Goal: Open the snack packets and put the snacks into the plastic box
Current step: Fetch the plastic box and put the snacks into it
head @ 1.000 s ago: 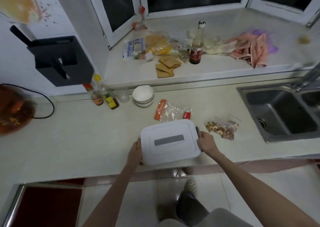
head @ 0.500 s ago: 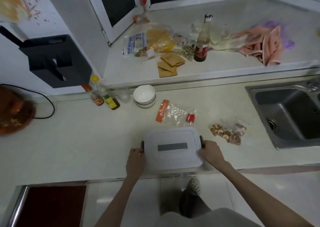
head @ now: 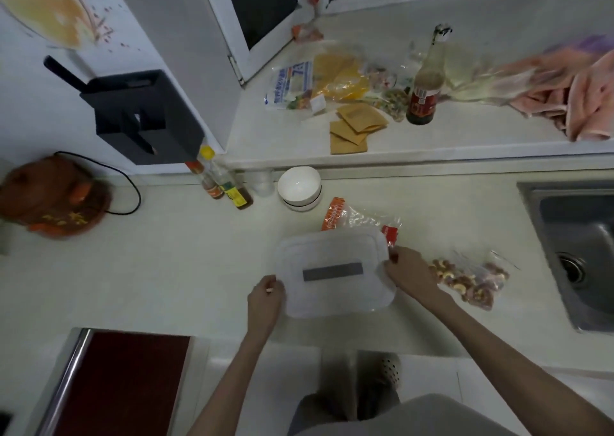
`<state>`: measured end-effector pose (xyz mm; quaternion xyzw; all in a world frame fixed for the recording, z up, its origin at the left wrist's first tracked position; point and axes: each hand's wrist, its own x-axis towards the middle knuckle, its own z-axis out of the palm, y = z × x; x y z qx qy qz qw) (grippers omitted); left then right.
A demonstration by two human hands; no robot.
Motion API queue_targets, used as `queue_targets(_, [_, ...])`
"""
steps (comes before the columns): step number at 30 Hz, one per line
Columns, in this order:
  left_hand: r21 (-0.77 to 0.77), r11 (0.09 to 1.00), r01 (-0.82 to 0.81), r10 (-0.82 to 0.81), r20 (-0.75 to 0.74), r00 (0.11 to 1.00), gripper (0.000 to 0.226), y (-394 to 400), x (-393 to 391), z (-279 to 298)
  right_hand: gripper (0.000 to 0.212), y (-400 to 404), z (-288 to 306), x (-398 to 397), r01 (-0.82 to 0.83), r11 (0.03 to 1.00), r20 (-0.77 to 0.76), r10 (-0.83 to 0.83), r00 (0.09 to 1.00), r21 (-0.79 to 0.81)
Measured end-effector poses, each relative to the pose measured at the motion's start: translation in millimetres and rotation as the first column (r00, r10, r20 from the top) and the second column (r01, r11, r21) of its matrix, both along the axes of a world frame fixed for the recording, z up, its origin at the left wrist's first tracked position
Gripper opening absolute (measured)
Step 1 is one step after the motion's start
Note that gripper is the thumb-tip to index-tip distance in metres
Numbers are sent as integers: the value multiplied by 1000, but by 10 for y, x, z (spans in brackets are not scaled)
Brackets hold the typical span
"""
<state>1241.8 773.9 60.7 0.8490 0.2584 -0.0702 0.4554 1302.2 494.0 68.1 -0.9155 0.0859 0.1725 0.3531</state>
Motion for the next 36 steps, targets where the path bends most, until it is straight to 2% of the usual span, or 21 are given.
queue_targets(2, [-12,999,-30,30,2,1000,30,35,7,1,15,33,6,41,-34,999,-44,33,998,-8])
queue_targets(5, [-132,983,-130,126,-38,991,31,114,93,43,17,96,24,72,-6,998,-22,7,1000,59])
queue_targets(10, [-297,896,-330,321,-82,944,25,408,278,50,29,379,59,132,11,976,3,-12,1000,219])
queue_targets(14, [-450,819,-356,345,-110,932,22,737,338,30,38,782,126,189,6,961,-79,16,997,275])
queue_targets(17, [-503,720,-478,473,-147,868,14,999,385,-22,39,1124,156,211,49,938,-148,3,989,343])
queue_targets(20, [-445,714,-540,527,-165,834,13,1278,354,-171,38,1402,142,217,101,929,-206,-28,978,357])
queue_targets(22, [-487,621,-614,582,-238,777,24,1459,374,-240,38,1531,120,214,132,932,-236,-51,970,339])
queue_targets(23, [-556,550,-623,591,-268,761,28,1557,395,-282,38,1582,114,208,152,932,-252,-69,965,328])
queue_targets(24, [-537,537,-651,599,-300,742,30,1635,393,-313,38,1627,110,192,169,933,-267,-82,960,319])
queue_targets(25, [-483,558,-674,597,-331,731,34,1664,371,-344,38,1663,103,173,178,934,-276,-90,957,311])
queue_targets(26, [-483,535,-694,608,-351,713,36,1708,367,-371,38,1694,97,157,185,935,-283,-97,954,303])
queue_targets(27, [-409,620,-670,591,-318,741,37,1737,363,-396,38,1720,93,144,195,935,-286,-108,952,295])
queue_targets(28, [-383,629,-677,584,-341,736,37,1785,360,-432,38,1742,92,135,208,934,-284,-123,951,289])
queue_targets(30, [-464,582,-667,552,-376,744,32,1844,379,-525,39,1759,88,117,233,929,-269,-156,951,287])
queue_targets(32, [-528,534,-660,511,-421,749,13,1889,389,-559,38,1744,68,87,261,921,-267,-185,946,288])
queue_targets(34, [-517,564,-644,436,-476,764,16,1932,385,-580,38,1715,44,53,282,914,-276,-202,940,292])
queue_targets(36, [-482,655,-582,340,-499,797,21,1955,423,-574,38,1666,24,26,297,910,-277,-218,936,288])
